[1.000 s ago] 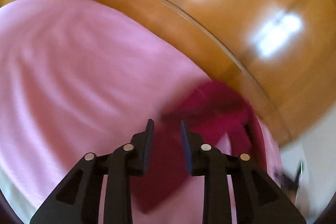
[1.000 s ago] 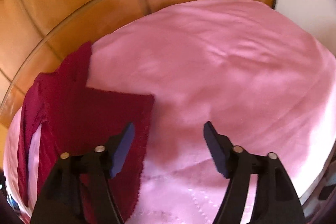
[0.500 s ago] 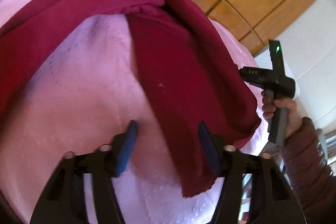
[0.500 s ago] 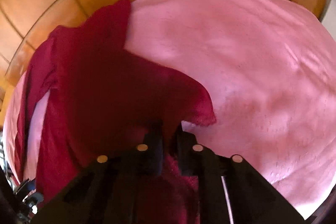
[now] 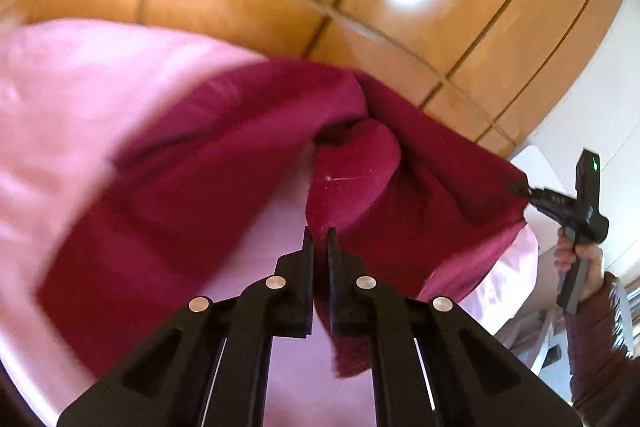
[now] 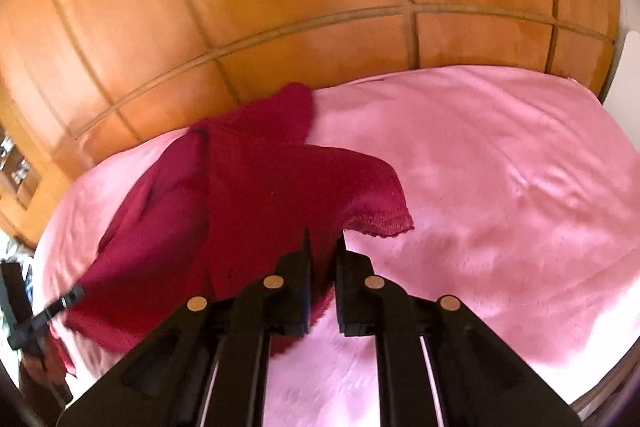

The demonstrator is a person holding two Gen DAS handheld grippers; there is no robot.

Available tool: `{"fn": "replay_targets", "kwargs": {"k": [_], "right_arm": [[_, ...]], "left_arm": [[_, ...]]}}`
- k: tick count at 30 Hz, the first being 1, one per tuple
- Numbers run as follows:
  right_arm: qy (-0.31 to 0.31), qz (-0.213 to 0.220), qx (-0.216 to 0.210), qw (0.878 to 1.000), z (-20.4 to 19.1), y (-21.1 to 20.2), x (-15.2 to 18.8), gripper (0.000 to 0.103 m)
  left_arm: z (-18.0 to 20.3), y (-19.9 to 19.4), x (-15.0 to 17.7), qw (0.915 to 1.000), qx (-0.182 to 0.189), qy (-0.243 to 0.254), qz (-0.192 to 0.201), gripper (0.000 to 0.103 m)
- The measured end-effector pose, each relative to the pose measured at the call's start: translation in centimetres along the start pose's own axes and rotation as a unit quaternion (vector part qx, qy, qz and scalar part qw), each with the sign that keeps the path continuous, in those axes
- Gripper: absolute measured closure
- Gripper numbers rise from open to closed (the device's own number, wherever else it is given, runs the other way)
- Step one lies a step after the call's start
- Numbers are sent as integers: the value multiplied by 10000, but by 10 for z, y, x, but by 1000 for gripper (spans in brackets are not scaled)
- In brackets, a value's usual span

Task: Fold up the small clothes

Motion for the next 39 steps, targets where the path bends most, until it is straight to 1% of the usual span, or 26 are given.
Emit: {"fn": "replay_targets", "kwargs": {"k": [3,5,6,8,9,10,12,14,15,16,18,20,22,24,26,27,28,29,30,31,33,35,36,37,38,39], "right_arm": [[-225,-152,-102,9996,-14,-14,34,95],[-239,-451,-189,9985,-19,-19,71,96],[-266,-585,-174,9978,-19,-17,88,96],[-228,-1035,-89,9943,-13,-8,128,96],[-179,-1282,-15,9916,-8,-1,146,96],[-165,-1442,56,9894,-4,4,157,95],[-168,-1656,149,9859,1,9,166,89],[-302,-1516,307,9875,1,6,154,58],[-407,-1367,329,9892,-3,1,141,54],[-568,-1175,388,9907,-10,-2,125,51],[-893,-905,501,9906,-28,2,95,51],[-1159,-664,381,9903,-55,14,63,51],[-1626,-359,305,9856,-99,34,28,50],[-1983,-204,1,9799,-148,55,1,50],[-2343,-161,-430,9711,-212,78,-22,49],[-2510,-191,-612,9659,-235,86,-24,46],[-2683,-289,-853,9591,-261,97,-27,35],[-2838,-429,-1095,9516,-287,109,-26,29],[-3012,-565,-1254,9436,-313,123,-23,28],[-3217,-673,-1284,9357,-336,137,-17,25],[-3757,-915,-1225,9140,-382,171,-2,21],[-4160,-987,-1089,8974,-406,193,13,10],[-4396,-1162,-1082,8840,-419,208,23,7],[-4541,-1326,-1053,8747,-430,223,30,7],[-4694,-1424,-853,8673,-434,239,38,8],[-4785,-1516,-692,8621,-434,250,43,14]], "left_arm": [[-1,-30,22,9996,-146,236,-63,99],[-5,-43,45,9989,-287,305,-204,99],[-7,-43,55,9988,-325,252,-272,99],[-18,-44,75,9983,-322,44,-491,99],[-20,-35,86,9972,-354,10,-651,99],[-24,-29,95,9963,-276,-44,-815,99],[-27,-25,104,9953,-313,-116,-904,98],[-29,-22,100,9956,-291,-133,-875,98],[-30,-25,96,9961,-282,-166,-814,98],[-33,-27,91,9968,-274,-201,-728,98],[-41,-36,86,9973,-310,-272,-605,98],[-45,-35,81,9975,-336,-294,-548,98],[-50,-37,83,9975,-412,-286,-505,98],[-56,-38,86,9971,-412,-350,-528,98],[-62,-39,86,9968,-497,-335,-521,98],[-64,-39,86,9967,-512,-356,-519,98],[-67,-39,86,9966,-484,-416,-521,98],[-70,-39,87,9964,-448,-499,-527,98],[-73,-39,88,9961,-434,-546,-533,98],[-75,-40,89,9960,-417,-576,-539,98],[-78,-39,91,9958,-369,-617,-559,98],[-78,-37,92,9958,-335,-629,-576,98],[-78,-37,92,9958,-314,-624,-588,98],[-77,-35,93,9958,-284,-625,-611,98],[-77,-34,94,9957,-267,-625,-633,98],[-77,-33,95,9957,-257,-613,-645,98]]}}
Point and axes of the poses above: each gripper's, at about its wrist camera, not at the fingertips, and y roughly the way its jaws point, z to its right, x to its underside, the point moved 5 cm from there along y, roughly the way its jaws point, and after that the axes turned 3 degrees about x, right-handed, at the moved point
